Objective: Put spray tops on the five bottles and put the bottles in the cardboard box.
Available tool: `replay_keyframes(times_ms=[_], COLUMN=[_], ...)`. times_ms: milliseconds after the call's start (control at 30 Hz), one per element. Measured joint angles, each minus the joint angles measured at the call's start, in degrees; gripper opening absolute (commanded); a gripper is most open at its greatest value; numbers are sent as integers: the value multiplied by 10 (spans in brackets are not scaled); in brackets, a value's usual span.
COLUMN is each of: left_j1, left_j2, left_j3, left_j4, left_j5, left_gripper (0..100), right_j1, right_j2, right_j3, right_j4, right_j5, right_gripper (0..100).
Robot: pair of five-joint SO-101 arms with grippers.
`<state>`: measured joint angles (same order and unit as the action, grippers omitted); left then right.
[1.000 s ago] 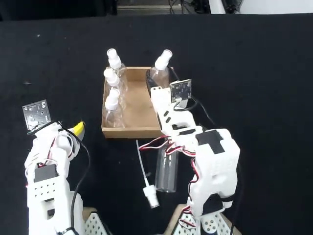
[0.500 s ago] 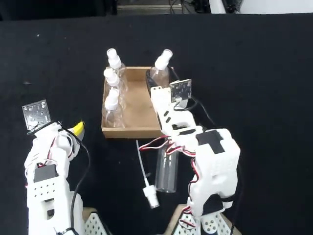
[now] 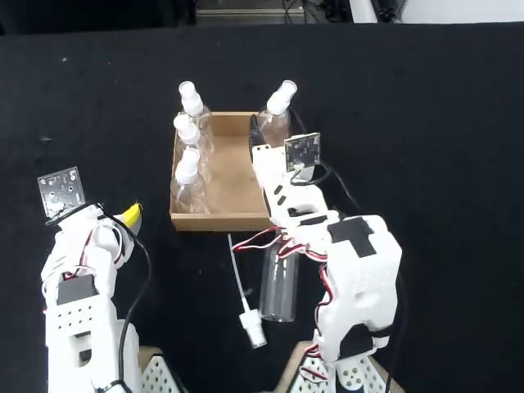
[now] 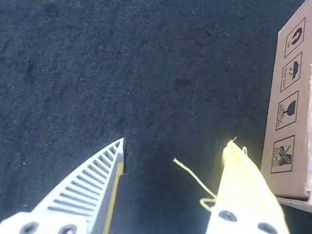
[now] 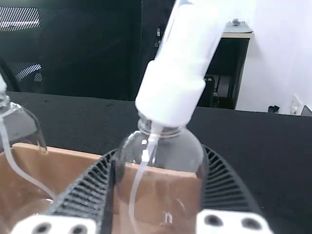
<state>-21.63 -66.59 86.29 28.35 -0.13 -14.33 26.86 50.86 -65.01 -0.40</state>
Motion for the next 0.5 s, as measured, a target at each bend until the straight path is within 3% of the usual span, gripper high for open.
replay_keyframes(times_ms=[200,500], left_j1=[0,0], left_j2=[0,0], left_j3=[0,0], left_j4=[0,0], left_j5=[0,0], left_gripper=[288,288], right_j1=[0,0], right_j2=[0,0], right_j3=[0,0], right_j4=[0,0], right_j5=[0,0], right_gripper=[325,286])
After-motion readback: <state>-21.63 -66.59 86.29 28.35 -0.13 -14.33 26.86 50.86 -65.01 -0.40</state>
